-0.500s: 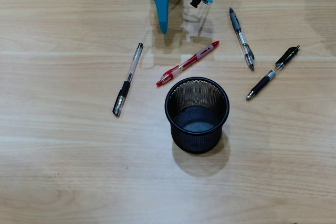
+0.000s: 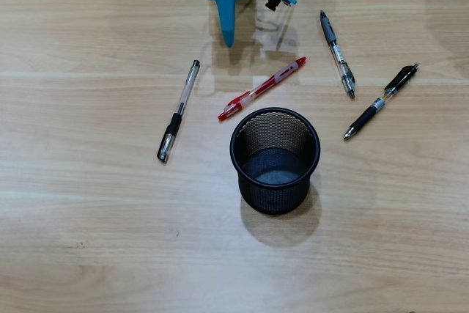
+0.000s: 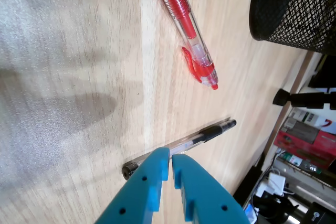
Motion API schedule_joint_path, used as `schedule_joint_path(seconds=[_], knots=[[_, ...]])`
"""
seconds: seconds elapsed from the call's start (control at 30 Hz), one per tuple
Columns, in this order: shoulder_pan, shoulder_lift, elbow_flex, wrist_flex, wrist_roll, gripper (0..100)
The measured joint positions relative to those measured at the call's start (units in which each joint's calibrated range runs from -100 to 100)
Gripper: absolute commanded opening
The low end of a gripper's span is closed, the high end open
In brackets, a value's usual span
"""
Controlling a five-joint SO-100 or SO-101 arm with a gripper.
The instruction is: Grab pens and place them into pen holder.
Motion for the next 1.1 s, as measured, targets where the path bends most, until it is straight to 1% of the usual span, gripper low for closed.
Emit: schedule_joint_path(seconds=[0.6, 0.77, 1.1], knots=[[0.0, 0.0, 0.0, 0.0, 0.0, 2], [2.48, 0.0, 0.0, 0.0, 0.0, 2], [2.86, 0.0, 0.0, 0.0, 0.0, 2]])
